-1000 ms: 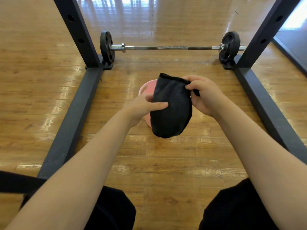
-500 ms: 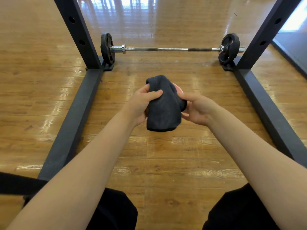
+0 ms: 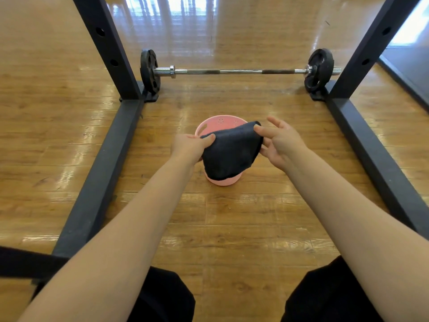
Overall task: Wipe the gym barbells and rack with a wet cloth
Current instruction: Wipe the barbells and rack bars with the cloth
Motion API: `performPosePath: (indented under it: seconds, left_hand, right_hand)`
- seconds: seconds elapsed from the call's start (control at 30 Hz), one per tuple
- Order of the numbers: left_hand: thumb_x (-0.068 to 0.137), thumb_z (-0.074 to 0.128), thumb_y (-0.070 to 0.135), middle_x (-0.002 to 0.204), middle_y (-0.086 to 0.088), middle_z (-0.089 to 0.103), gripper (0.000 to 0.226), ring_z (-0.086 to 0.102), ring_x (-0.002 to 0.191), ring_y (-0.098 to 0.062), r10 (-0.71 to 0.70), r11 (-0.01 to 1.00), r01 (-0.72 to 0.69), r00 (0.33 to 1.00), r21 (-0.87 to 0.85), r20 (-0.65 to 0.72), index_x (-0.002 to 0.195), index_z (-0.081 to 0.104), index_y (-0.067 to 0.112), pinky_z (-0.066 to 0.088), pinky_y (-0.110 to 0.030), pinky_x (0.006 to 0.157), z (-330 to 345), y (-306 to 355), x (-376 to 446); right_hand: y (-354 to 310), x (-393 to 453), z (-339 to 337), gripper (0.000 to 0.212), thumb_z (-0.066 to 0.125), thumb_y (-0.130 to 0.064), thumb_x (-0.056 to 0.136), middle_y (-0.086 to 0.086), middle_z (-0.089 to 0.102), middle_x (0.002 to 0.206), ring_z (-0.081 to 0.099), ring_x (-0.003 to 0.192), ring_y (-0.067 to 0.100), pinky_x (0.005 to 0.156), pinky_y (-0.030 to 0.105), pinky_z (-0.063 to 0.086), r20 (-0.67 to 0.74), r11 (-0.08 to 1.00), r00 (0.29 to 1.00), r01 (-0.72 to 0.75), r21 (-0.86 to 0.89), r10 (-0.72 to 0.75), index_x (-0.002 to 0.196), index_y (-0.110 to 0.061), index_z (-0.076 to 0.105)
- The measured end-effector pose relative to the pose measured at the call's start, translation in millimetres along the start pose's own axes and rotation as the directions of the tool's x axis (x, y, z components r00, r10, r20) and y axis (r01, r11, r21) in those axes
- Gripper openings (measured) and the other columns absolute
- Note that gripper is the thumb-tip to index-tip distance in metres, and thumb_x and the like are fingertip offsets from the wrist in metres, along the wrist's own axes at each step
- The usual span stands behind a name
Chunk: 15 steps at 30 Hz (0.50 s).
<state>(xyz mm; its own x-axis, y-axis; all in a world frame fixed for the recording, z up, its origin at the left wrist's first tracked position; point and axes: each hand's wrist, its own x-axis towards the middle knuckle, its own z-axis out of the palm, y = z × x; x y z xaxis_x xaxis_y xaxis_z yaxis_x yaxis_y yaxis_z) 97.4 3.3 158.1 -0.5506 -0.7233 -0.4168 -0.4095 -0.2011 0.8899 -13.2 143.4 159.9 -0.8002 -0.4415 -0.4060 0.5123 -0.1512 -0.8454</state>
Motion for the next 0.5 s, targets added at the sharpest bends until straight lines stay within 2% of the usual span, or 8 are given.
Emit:
performPosePath:
  seconds: [0.1, 0.2, 0.27, 0.33, 0.37, 0.4, 0.43, 0.5]
  left_hand:
    - [0.090, 0.061, 0.009, 0.113, -0.011, 0.064, 0.031, 0.062, 0.103, -0.025, -0.044, 0.946, 0.097, 0.984, -0.310, 0.172, 0.120, 0.056, 0.004, 0.054, -0.031, 0.076, 3, 4, -4]
    - [0.092, 0.055, 0.003, 0.106, -0.006, 0.066, 0.024, 0.064, 0.095, -0.019, 0.065, 0.903, 0.031, 0.976, -0.428, 0.208, 0.115, 0.056, 0.010, 0.054, -0.029, 0.070, 2, 5, -3]
    - [0.091, 0.055, 0.001, 0.108, -0.006, 0.065, 0.026, 0.063, 0.100, -0.019, 0.143, 0.927, -0.058, 0.968, -0.372, 0.206, 0.116, 0.057, 0.008, 0.054, -0.029, 0.079, 3, 3, 1]
    - [0.089, 0.059, 0.003, 0.102, -0.004, 0.066, 0.020, 0.063, 0.100, -0.018, 0.246, 0.965, -0.233, 0.963, -0.121, 0.108, 0.109, 0.061, 0.007, 0.052, -0.027, 0.085, 9, 0, 7]
    - [0.089, 0.060, 0.005, 0.096, -0.001, 0.065, 0.014, 0.062, 0.096, -0.015, 0.298, 0.954, -0.297, 0.953, -0.025, 0.055, 0.101, 0.063, 0.010, 0.051, -0.023, 0.083, 13, -1, 11]
    - [0.089, 0.060, 0.007, 0.092, 0.001, 0.064, 0.009, 0.060, 0.091, -0.012, 0.335, 0.942, -0.335, 0.942, 0.021, 0.011, 0.096, 0.063, 0.012, 0.049, -0.018, 0.078, 16, -1, 14]
    - [0.090, 0.059, 0.008, 0.092, 0.002, 0.062, 0.008, 0.058, 0.089, -0.009, 0.356, 0.934, -0.355, 0.934, 0.028, -0.024, 0.095, 0.061, 0.014, 0.047, -0.014, 0.073, 20, -1, 17]
    - [0.092, 0.055, 0.010, 0.095, 0.003, 0.060, 0.008, 0.055, 0.090, -0.008, 0.363, 0.932, -0.363, 0.928, 0.006, -0.084, 0.098, 0.058, 0.014, 0.045, -0.014, 0.072, 25, -3, 27]
  right_hand:
    - [-1, 0, 0, 0.085, 0.055, 0.020, 0.080, 0.014, 0.049, 0.134, 0.059, 0.105, 0.024, 0.081, 0.032, 0.053, 0.129, 0.998, 0.991, 0.053, -0.036, -0.048, 0.149, -0.019, 0.025]
    - [1, 5, -4, 0.077, 0.056, 0.021, 0.079, 0.002, 0.059, 0.117, 0.058, 0.107, 0.019, 0.085, 0.030, 0.053, 0.153, 0.941, 0.973, 0.207, -0.268, -0.171, 0.144, -0.015, 0.036]
    - [2, 10, -7, 0.059, 0.057, 0.015, 0.082, -0.002, 0.059, 0.117, 0.054, 0.113, 0.015, 0.091, 0.022, 0.048, 0.173, 0.825, 0.946, 0.323, -0.463, -0.273, 0.135, -0.011, 0.050]
    - [4, 17, -10, 0.039, 0.054, 0.006, 0.087, 0.001, 0.059, 0.115, 0.052, 0.109, 0.013, 0.082, 0.009, 0.039, 0.252, 0.493, 0.878, 0.443, -0.749, -0.407, 0.123, -0.008, 0.061]
    - [7, 21, -12, 0.030, 0.053, 0.001, 0.090, 0.004, 0.057, 0.113, 0.052, 0.106, 0.016, 0.079, 0.011, 0.035, 0.305, 0.319, 0.839, 0.471, -0.823, -0.451, 0.117, -0.005, 0.064]
    - [10, 26, -13, 0.024, 0.053, -0.003, 0.092, 0.006, 0.053, 0.110, 0.049, 0.103, 0.018, 0.080, 0.014, 0.032, 0.330, 0.218, 0.813, 0.474, -0.853, -0.479, 0.112, -0.003, 0.066]
    - [12, 28, -14, 0.020, 0.053, -0.007, 0.093, 0.004, 0.047, 0.108, 0.045, 0.100, 0.016, 0.082, 0.016, 0.031, 0.335, 0.184, 0.801, 0.474, -0.861, -0.496, 0.108, -0.002, 0.066]
    - [14, 35, -15, 0.013, 0.054, -0.010, 0.094, 0.000, 0.044, 0.101, 0.042, 0.093, 0.012, 0.080, 0.017, 0.034, 0.354, 0.217, 0.805, 0.498, -0.840, -0.476, 0.097, -0.006, 0.065]
